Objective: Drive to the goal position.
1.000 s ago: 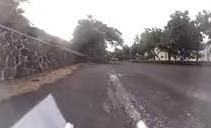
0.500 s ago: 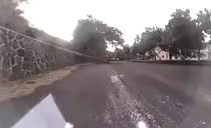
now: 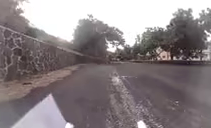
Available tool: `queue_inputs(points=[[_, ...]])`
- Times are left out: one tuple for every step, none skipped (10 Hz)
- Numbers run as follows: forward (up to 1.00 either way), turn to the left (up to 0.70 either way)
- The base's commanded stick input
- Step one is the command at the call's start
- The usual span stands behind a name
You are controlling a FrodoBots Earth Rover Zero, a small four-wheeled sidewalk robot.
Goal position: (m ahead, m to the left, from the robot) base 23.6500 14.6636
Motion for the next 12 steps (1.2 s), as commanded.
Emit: queue_inputs(points=[[0.45, 0.00], [0.45, -0.27], [0.45, -0.27], [0.45, -0.27], [0.45, -0.27], [0.45, -0.27], [0.45, -0.25], [0.45, -0.16], [0.45, -0.06], [0.45, 0.00], [0.45, 0.00], [0.45, 0.00]])
